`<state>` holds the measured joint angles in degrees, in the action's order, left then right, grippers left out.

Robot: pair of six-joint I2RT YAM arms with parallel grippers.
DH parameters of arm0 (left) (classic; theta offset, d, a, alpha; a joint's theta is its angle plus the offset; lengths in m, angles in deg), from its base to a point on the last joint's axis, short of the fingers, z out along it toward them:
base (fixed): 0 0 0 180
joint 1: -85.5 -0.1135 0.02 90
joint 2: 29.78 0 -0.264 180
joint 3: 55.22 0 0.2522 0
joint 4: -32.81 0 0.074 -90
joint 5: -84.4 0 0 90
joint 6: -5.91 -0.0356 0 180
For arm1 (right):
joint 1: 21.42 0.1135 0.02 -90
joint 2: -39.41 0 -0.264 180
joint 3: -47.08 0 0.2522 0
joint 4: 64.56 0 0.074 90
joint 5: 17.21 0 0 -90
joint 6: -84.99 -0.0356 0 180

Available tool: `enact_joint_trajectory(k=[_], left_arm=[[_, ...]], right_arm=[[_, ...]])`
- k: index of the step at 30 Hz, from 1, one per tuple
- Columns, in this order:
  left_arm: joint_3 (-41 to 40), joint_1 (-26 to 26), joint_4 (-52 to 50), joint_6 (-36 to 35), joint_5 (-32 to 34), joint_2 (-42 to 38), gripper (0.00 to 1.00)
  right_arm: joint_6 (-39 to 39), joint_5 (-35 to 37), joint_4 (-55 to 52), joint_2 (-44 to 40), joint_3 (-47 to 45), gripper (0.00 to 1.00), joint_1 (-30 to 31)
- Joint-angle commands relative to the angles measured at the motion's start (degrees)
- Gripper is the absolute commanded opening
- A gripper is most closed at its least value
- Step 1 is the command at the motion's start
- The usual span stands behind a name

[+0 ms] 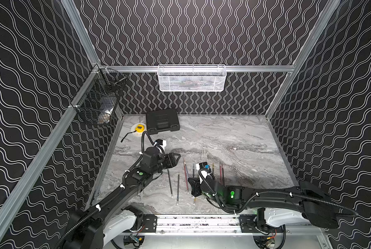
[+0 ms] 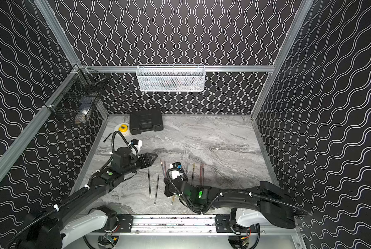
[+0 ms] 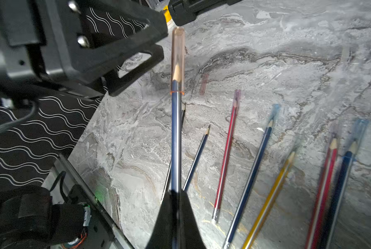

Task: Remove the protective cover of the pencils
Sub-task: Pick up the pencil from the center of the board.

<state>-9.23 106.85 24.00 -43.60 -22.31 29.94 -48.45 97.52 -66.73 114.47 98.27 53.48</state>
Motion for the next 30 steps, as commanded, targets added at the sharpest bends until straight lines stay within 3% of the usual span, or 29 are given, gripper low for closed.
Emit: enact_joint_trajectory(k=[1,14,23,30], left_arm=[[-0.2,0.0,4.7,-0.5,-2.9,0.5,0.55],[-2.1,-0.1,8.6,1.9,-4.8,-0.7,0.6],[-1.9,0.0,4.7,2.6,-0.2,-0.5,0.61],[-2.8,-0.1,8.2,3.8,-3.0,-0.1,0.61]], right_arm=[[1.5,-0.1,2.9,-0.2,0.6,0.0,0.0],[-0.8,1.9,1.4,2.3,2.8,0.0,0.0],[-4.8,6.4,0.0,-0.7,0.2,0.0,0.0],[-5.3,5.9,-1.2,1.7,1.8,0.0,-0.2]])
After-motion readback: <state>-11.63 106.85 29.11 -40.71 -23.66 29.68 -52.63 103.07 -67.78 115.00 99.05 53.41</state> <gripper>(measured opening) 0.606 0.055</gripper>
